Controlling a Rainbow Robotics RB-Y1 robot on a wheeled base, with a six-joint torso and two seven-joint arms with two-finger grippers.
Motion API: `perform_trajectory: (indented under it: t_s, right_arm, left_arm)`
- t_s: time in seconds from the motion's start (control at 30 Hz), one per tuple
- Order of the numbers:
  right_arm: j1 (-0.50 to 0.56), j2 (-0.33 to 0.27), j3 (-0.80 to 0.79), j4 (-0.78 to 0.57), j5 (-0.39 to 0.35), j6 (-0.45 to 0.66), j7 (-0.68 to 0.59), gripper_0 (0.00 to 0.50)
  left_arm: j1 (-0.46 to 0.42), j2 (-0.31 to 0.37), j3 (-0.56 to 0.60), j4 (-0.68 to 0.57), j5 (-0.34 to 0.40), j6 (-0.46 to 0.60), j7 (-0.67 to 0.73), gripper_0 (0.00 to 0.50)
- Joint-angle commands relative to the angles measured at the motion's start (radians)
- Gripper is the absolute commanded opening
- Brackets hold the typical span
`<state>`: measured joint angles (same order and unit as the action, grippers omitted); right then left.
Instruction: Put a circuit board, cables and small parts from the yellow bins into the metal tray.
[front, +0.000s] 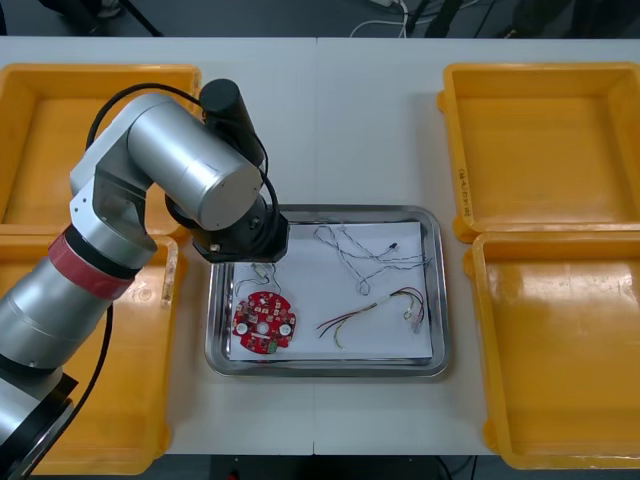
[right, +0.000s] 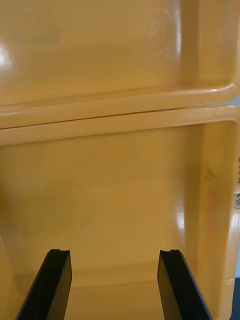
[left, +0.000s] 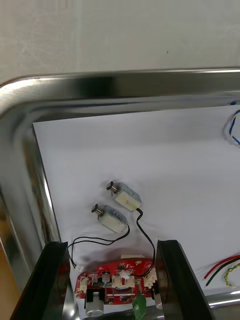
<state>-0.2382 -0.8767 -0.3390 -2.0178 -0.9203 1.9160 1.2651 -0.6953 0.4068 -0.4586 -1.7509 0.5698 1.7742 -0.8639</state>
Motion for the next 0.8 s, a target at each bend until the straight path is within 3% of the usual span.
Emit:
perform_trajectory:
  t_s: [0.03,0.27,0.8]
  right_arm:
    - [0.010,0.035,-0.034,-0.019,0.032,0.004,0.036,0.500]
    - [0.010,0.059,-0.026,-0.019,0.058,0.003,0.036,0.500]
    - [0.010,0.085,-0.003,0.030,0.061,-0.068,0.057,0.500]
  left_arm:
    - [-0.082,0.043,0.067,-0.038,0.062,0.053,0.002,0.500]
    - [-0.118,0.110,0.118,-0.058,0.124,0.134,-0.027,0.500]
    - [-0.118,0.339,0.245,-0.154,0.312,0.146,-0.081,0.500]
